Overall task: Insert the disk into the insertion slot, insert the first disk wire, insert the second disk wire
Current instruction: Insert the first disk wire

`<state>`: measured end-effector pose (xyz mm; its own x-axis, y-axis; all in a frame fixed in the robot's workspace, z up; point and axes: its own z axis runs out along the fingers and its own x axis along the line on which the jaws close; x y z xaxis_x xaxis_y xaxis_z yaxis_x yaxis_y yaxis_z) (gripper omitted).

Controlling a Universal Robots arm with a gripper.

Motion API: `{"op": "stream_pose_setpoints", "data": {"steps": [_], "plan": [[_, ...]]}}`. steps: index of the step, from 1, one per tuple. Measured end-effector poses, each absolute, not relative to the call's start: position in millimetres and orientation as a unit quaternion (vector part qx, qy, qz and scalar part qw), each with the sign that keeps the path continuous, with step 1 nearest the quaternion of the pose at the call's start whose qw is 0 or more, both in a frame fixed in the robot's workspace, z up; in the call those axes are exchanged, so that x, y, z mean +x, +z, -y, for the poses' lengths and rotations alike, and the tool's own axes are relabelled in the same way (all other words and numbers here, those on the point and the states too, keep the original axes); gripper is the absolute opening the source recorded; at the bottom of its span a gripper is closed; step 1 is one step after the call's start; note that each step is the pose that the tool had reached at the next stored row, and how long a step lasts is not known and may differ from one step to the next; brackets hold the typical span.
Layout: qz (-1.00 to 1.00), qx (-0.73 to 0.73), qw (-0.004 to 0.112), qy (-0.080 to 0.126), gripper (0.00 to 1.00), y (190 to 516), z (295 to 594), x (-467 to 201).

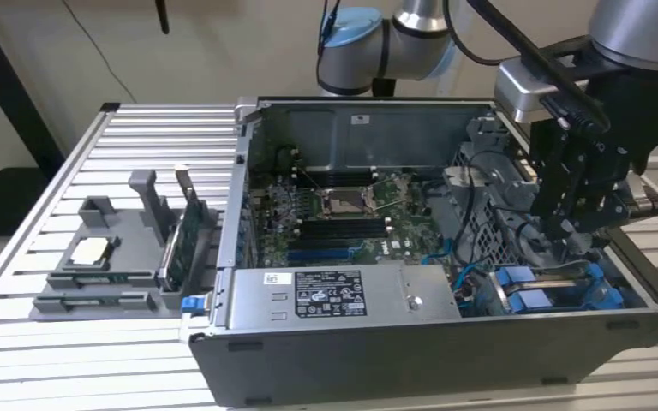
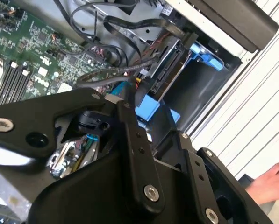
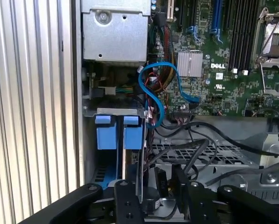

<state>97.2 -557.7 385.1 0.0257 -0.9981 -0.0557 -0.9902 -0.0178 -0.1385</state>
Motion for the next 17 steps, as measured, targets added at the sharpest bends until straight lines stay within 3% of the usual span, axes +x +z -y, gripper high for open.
{"op": "stream_pose_setpoints", "data": {"steps": [1,2,14,16,17], "plan": [[-0.697,-0.713,0.07,-0.03,0.38,384.9,557.3,97.2],[-0.697,-0.713,0.071,-0.031,0.31,384.7,557.0,97.2],[-0.695,-0.713,0.084,-0.038,0.31,381.3,554.7,97.3],[-0.695,-0.712,0.085,-0.039,0.29,380.9,554.7,97.3],[-0.695,-0.712,0.086,-0.04,0.22,380.8,554.7,97.2]]}}
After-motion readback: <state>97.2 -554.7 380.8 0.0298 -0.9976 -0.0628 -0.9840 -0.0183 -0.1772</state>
